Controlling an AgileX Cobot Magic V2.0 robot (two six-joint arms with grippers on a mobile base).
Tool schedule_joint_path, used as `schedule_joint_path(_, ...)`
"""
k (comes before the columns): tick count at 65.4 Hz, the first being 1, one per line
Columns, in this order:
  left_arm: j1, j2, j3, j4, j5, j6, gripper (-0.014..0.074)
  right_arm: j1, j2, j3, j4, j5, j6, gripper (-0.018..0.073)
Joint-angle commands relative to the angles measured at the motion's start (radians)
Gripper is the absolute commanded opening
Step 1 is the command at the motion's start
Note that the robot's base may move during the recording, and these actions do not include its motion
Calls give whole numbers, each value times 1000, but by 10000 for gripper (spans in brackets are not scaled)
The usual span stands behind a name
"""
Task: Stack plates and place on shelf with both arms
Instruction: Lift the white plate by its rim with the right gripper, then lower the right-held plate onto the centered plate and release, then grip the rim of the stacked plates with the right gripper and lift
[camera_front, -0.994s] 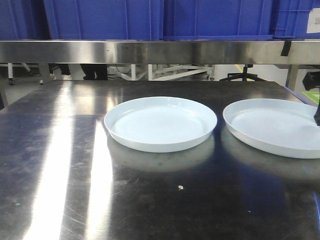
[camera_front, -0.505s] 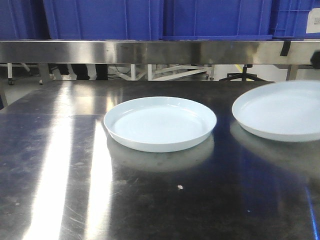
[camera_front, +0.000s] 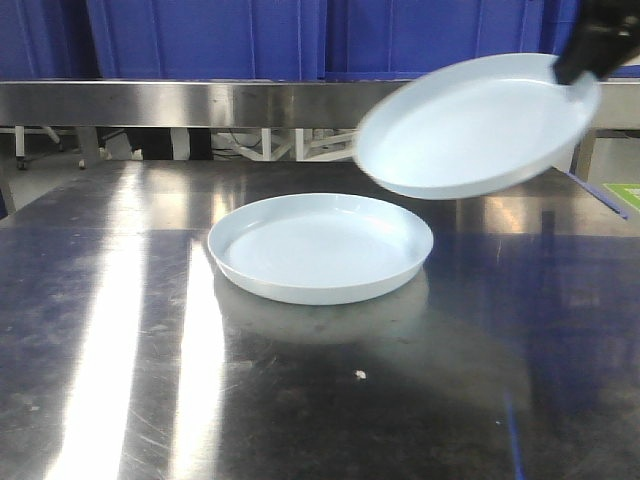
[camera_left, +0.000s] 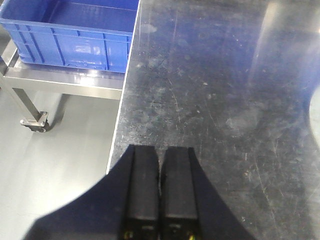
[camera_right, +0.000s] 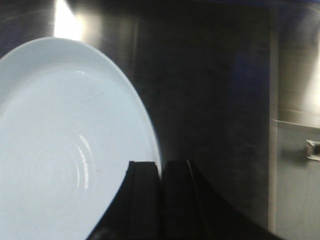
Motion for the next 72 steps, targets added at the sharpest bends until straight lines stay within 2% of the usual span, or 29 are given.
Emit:
schedule_joint_path(1, 2, -12, -27, 2, -79, -9, 92, 62, -3, -50, 7, -79, -1, 49)
schedule_joint_path(14, 2, -12, -27, 2, -79, -9, 92, 176, 96, -102, 7, -102, -1, 49)
schedule_joint_path(31, 2, -12, -27, 2, -79, -9, 92, 199, 182, -127, 7, -104, -1, 64)
schedule_joint_path(37, 2, -12, -27, 2, -79, -9, 92, 199, 201, -127, 7, -104, -1, 181)
schedule_joint_path(45, 2, -12, -27, 2, -79, -9, 92, 199, 220, -127, 7, -102, -1, 440)
schedule_joint_path(49, 2, -12, -27, 2, -79, -9, 92, 199, 226, -127, 7, -99, -1, 501)
schedule_joint_path(72, 2, -12, -27, 2, -79, -9, 92, 199, 296, -127, 7, -51, -1, 444)
